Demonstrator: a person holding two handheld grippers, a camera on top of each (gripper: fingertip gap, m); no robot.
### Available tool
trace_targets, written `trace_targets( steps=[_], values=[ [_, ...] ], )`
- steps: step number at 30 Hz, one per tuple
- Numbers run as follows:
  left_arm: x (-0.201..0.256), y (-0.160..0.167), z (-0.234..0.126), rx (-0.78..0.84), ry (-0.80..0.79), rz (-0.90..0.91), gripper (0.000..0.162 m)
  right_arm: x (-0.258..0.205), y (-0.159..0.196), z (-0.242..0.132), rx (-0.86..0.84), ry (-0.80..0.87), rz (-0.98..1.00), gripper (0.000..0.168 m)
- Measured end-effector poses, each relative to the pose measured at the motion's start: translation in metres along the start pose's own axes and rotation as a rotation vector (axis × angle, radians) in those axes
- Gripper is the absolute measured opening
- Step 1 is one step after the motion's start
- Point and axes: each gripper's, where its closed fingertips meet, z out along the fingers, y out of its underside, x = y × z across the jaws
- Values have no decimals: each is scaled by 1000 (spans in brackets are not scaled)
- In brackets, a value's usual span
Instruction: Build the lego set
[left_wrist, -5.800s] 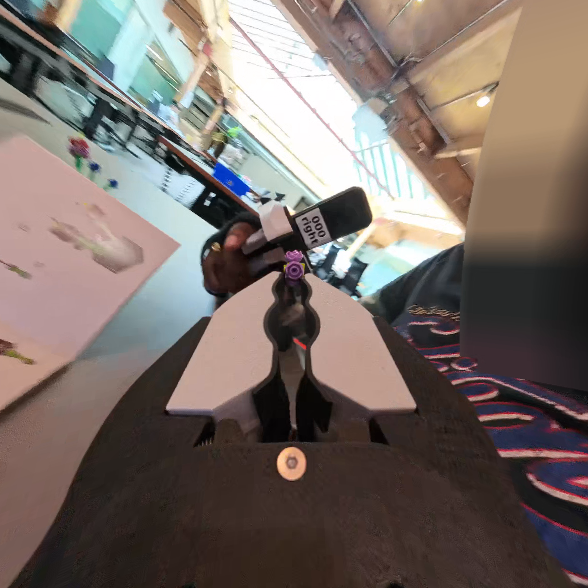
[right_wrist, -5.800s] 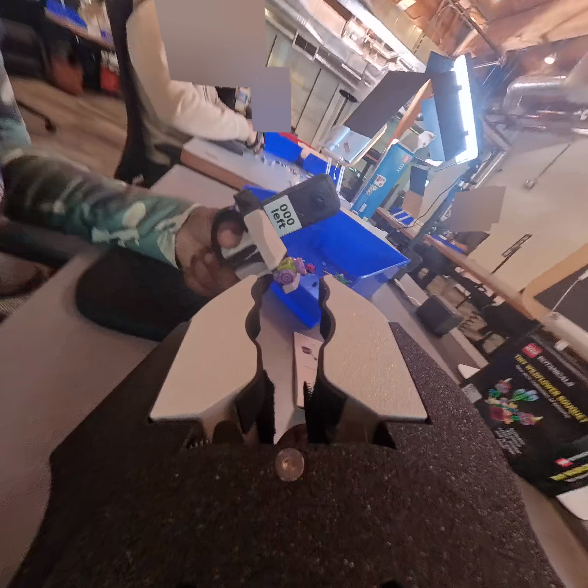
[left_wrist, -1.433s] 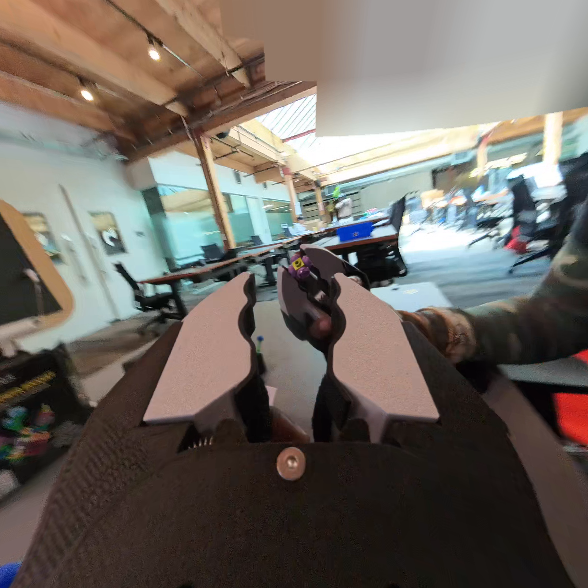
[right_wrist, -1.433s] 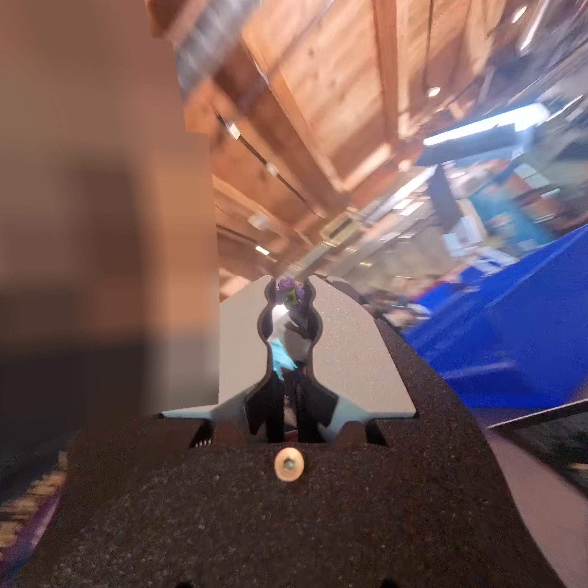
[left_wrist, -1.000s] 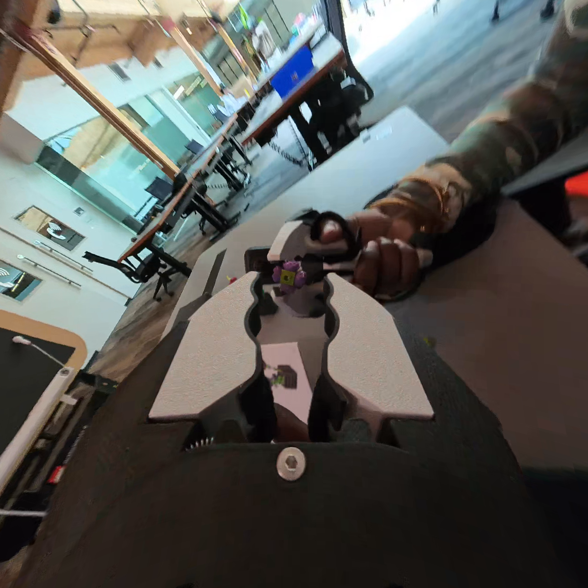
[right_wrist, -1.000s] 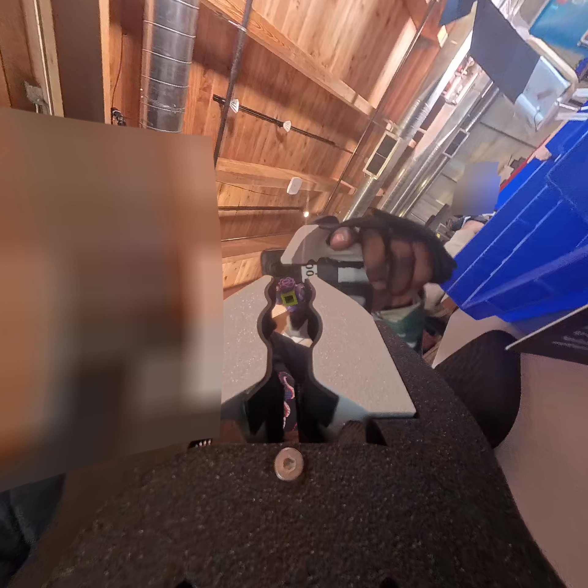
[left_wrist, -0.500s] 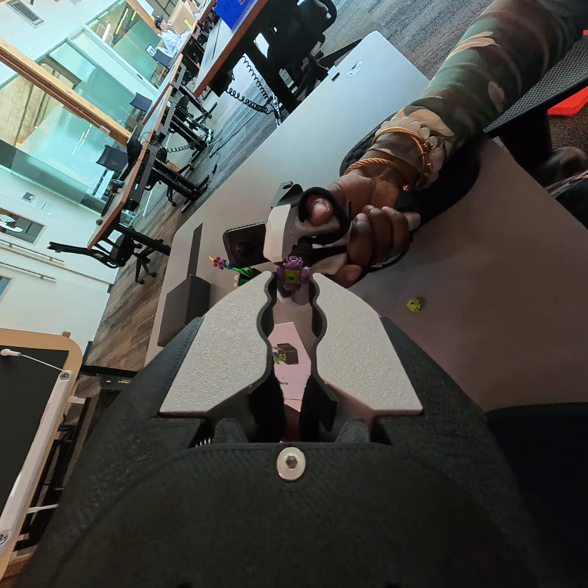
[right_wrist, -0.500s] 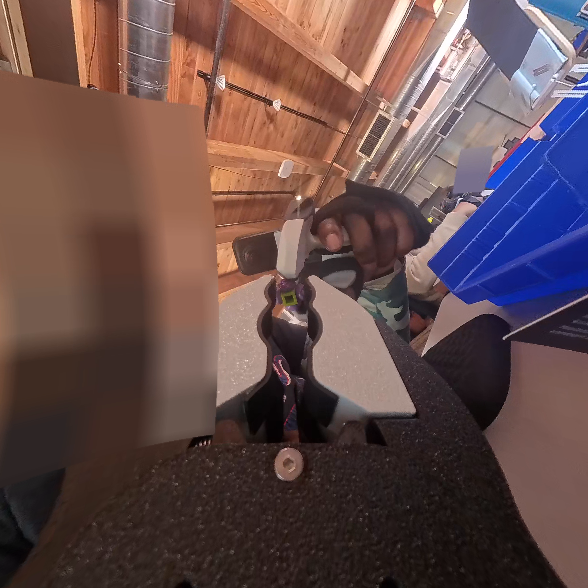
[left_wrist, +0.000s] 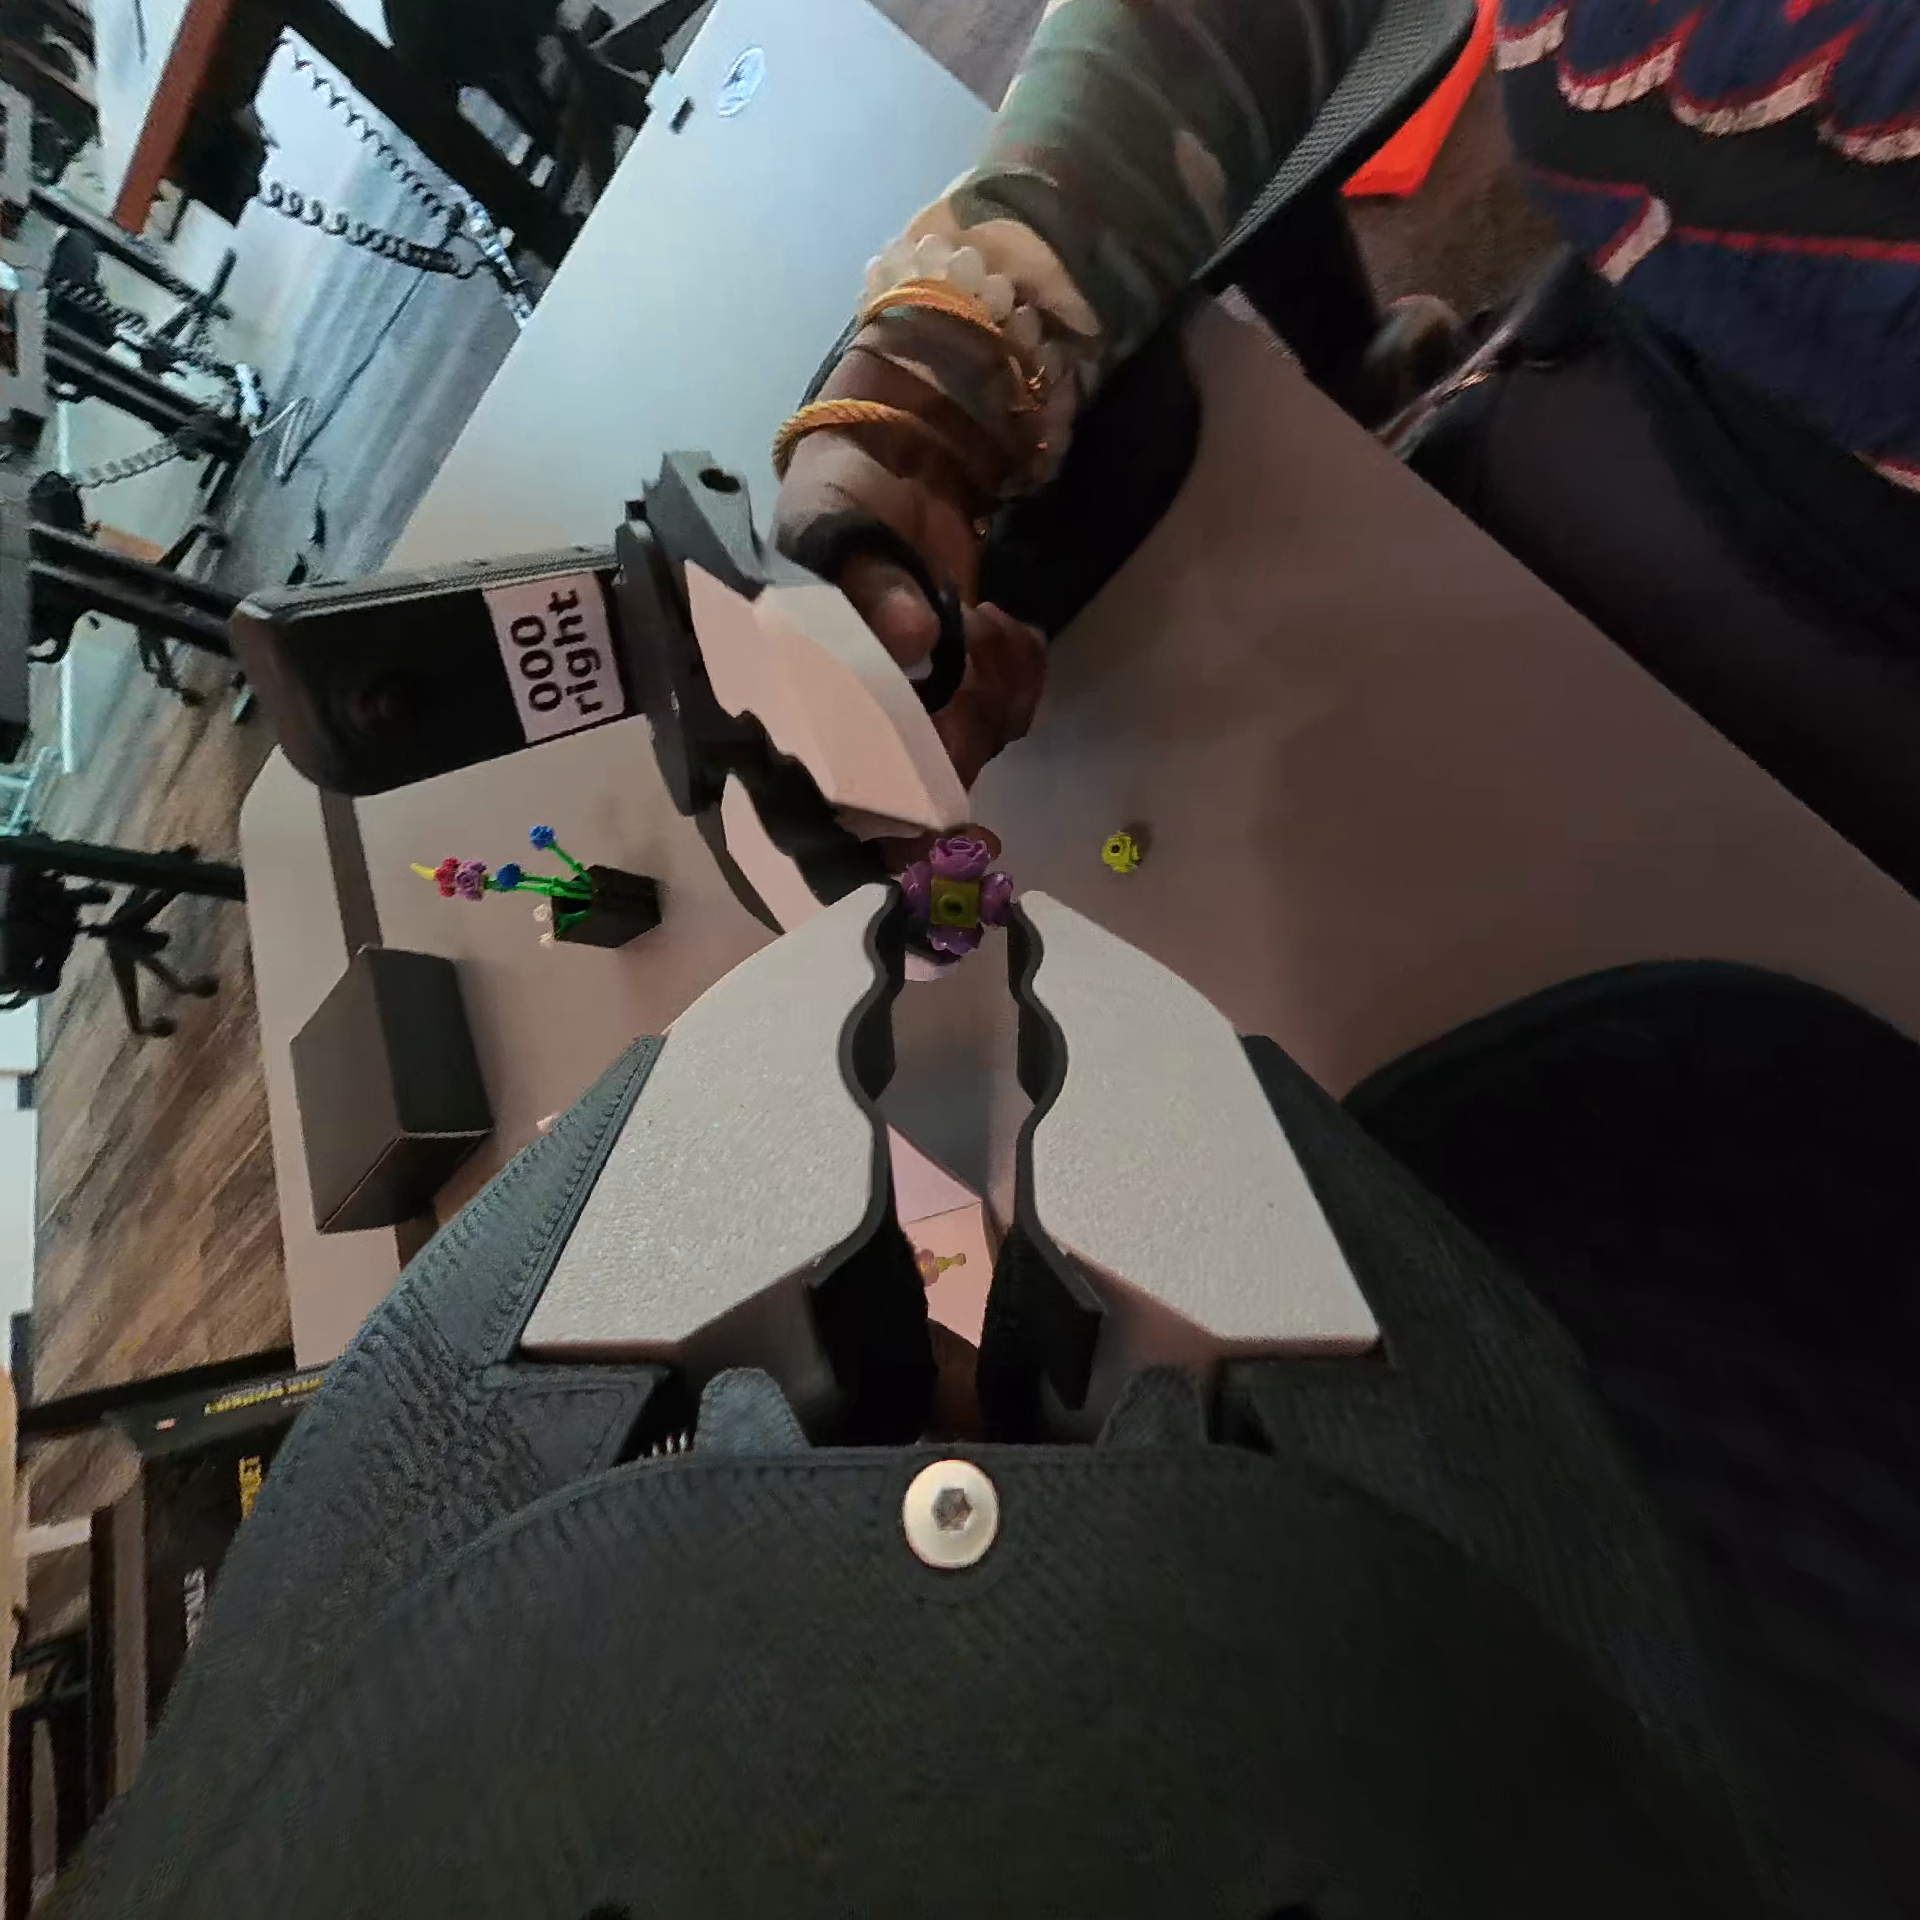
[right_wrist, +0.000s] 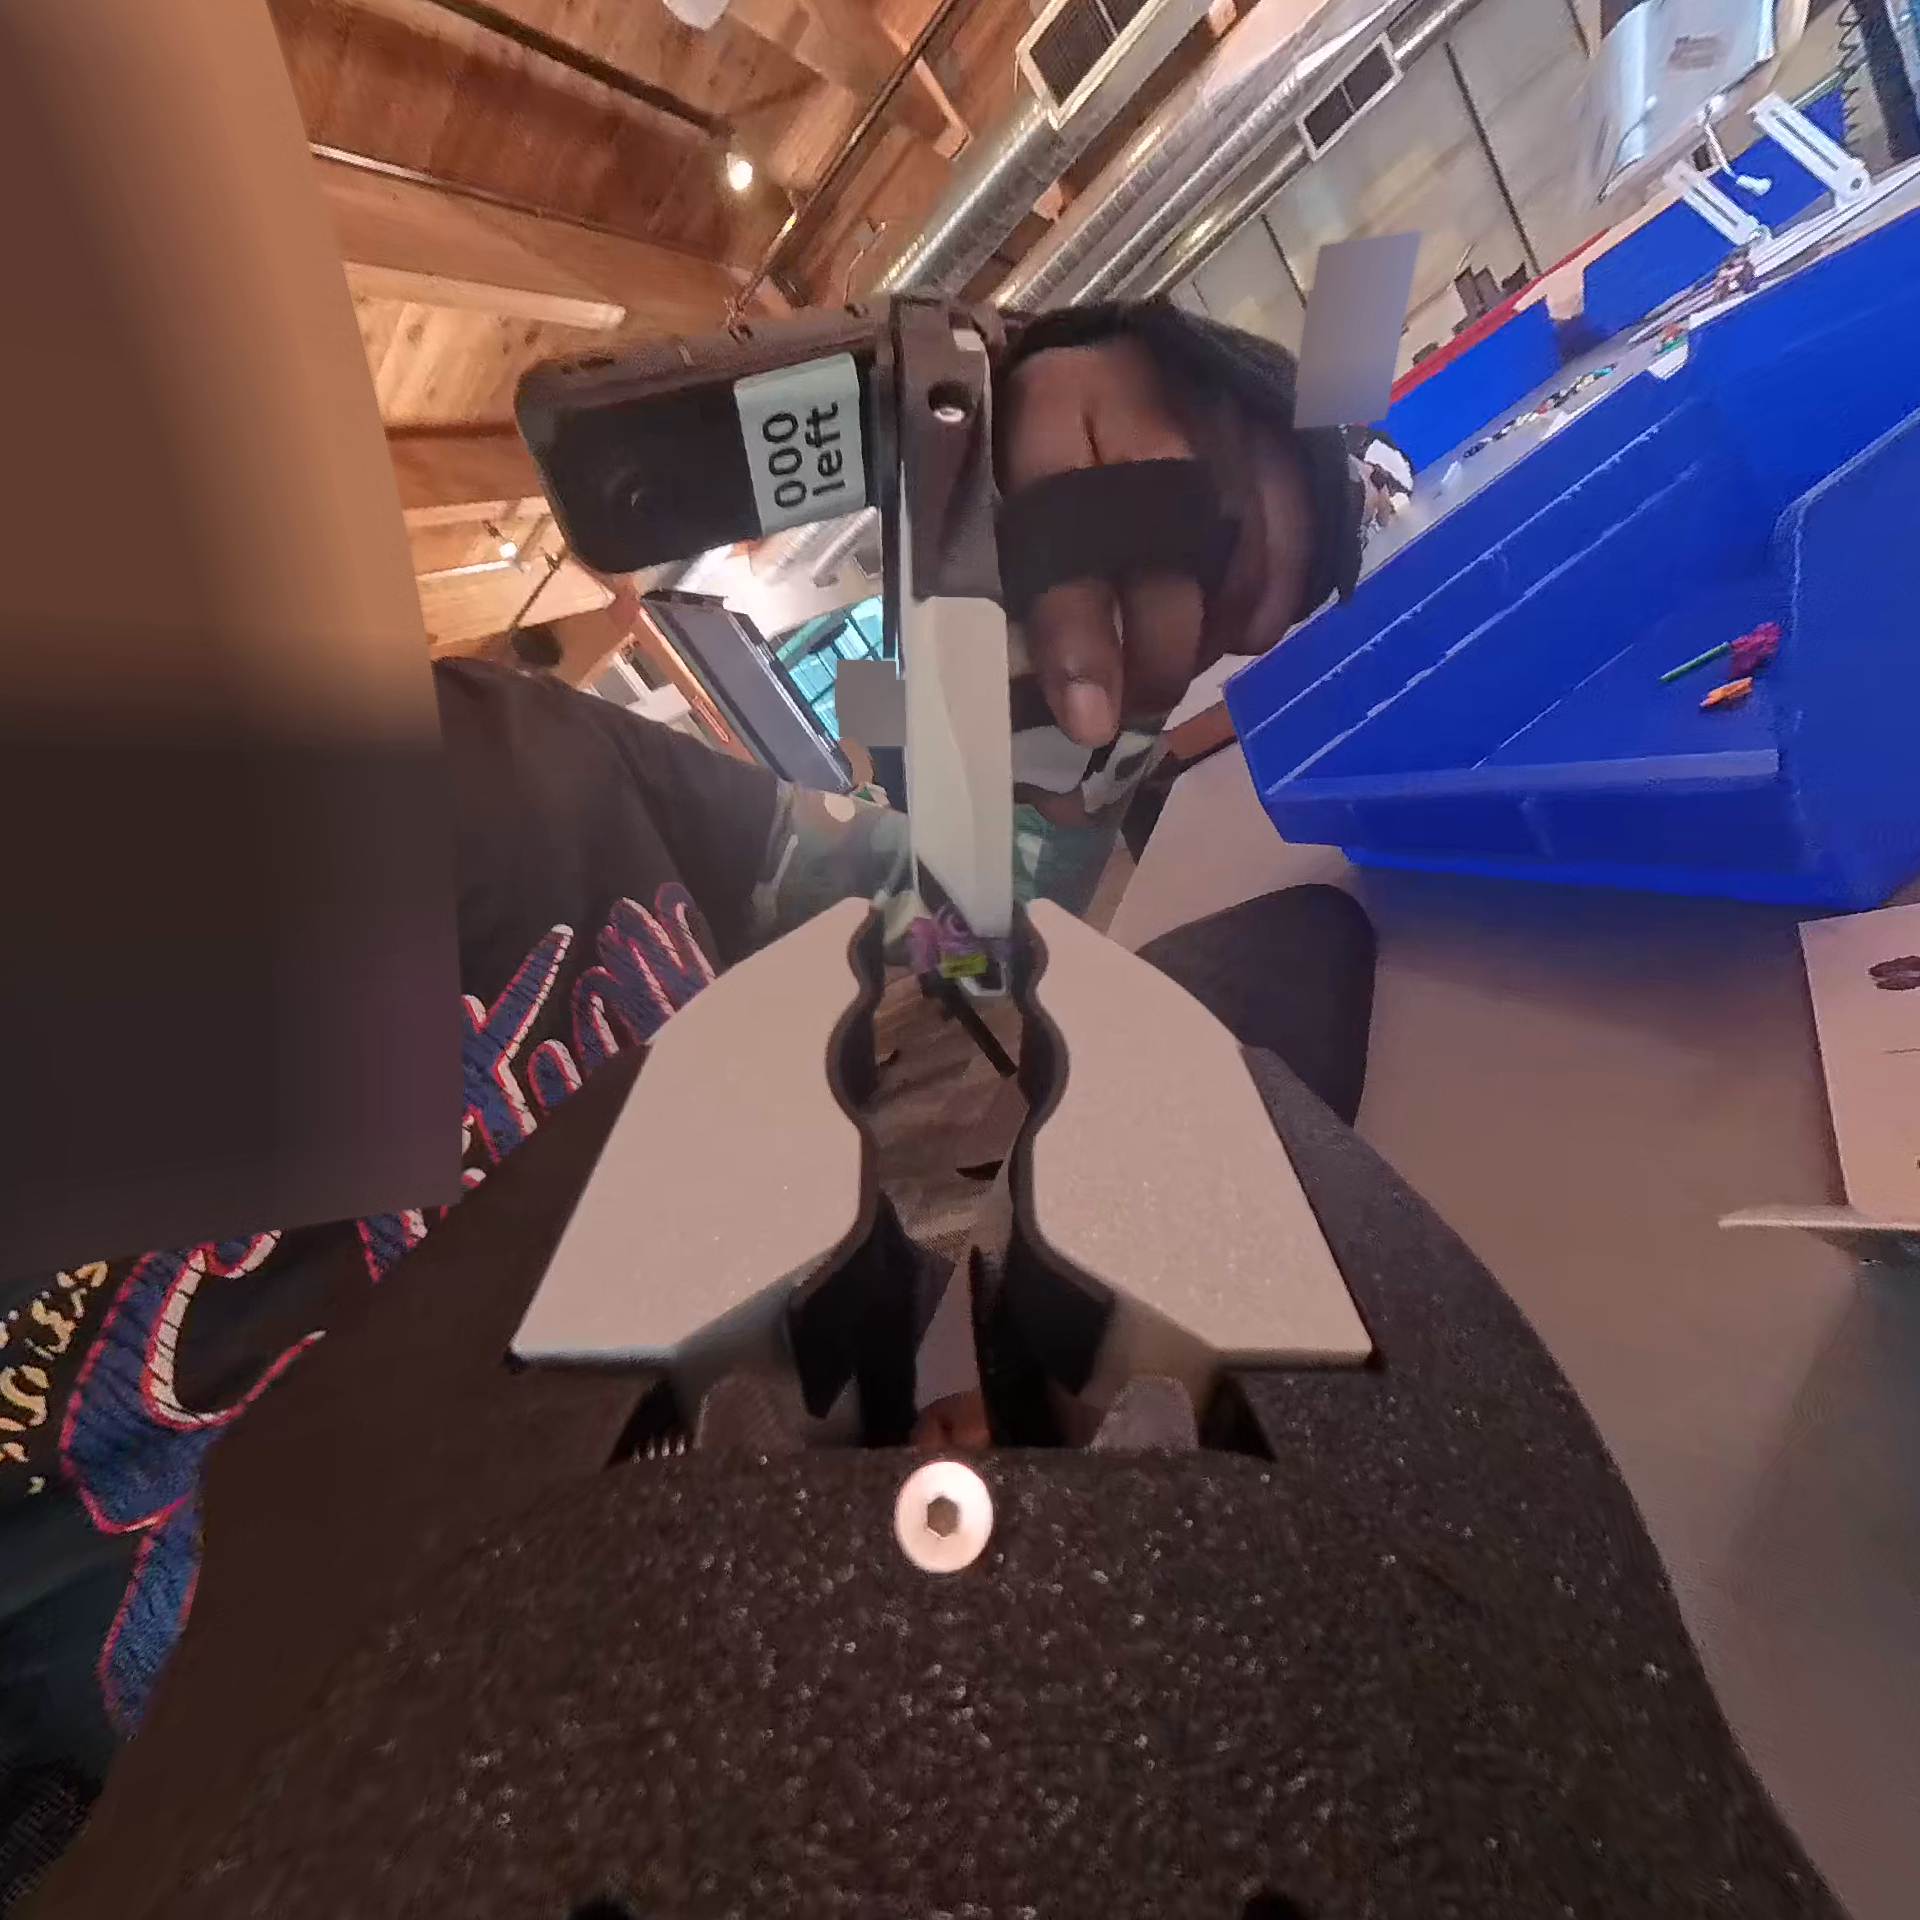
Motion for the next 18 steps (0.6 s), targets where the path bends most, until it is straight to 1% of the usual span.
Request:
trace_targets(
  steps=[1,4,6,7,9,10,12,13,14,15,16,17,18],
  values=[
    [1,-2,0,9,12,6,19,0,1,0,-6,2,-16,19],
    [-1,-6,1,27,12,6,19,-3,-1,-2,1,2,-46,19],
    [-10,-8,0,49,-51,-24,19,-4,-11,-6,69,15,-76,19],
    [-19,-10,-1,77,-117,-66,21,-5,-21,-10,129,17,-96,18],
    [-46,-14,-8,168,-328,-230,37,-11,-43,-22,282,29,-191,19],
    [-60,-14,-13,232,-454,-338,42,-13,-55,-29,376,58,-251,19],
    [-78,-16,-24,401,-698,-551,45,-22,-74,-45,562,71,-328,18],
    [-81,-17,-28,473,-814,-613,45,-24,-81,-52,651,75,-333,19],
    [-82,-18,-31,500,-938,-618,45,-24,-86,-58,726,80,-321,18],
    [-82,-19,-34,473,-1070,-567,43,-21,-89,-64,787,84,-289,18],
    [-81,-21,-36,409,-1189,-480,41,-18,-91,-67,839,81,-242,19],
    [-81,-26,-35,328,-1273,-385,38,-14,-93,-70,886,77,-180,19],
    [-82,-30,-33,252,-1318,-307,37,-10,-94,-72,927,66,-115,18]
  ],
)
